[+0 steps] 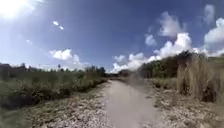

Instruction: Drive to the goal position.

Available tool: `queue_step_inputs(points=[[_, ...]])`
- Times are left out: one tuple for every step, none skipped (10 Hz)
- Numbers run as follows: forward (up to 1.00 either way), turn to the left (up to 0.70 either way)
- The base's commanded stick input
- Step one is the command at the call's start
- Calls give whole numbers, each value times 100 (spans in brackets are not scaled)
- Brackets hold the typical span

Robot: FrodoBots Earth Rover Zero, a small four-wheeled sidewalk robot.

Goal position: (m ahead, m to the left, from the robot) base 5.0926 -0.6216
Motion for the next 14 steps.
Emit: queue_step_inputs(points=[[60,0],[60,0],[60,0],[60,0],[60,0],[60,0],[60,0],[60,0],[60,0],[60,0],[60,0],[60,0],[60,0],[60,0]])
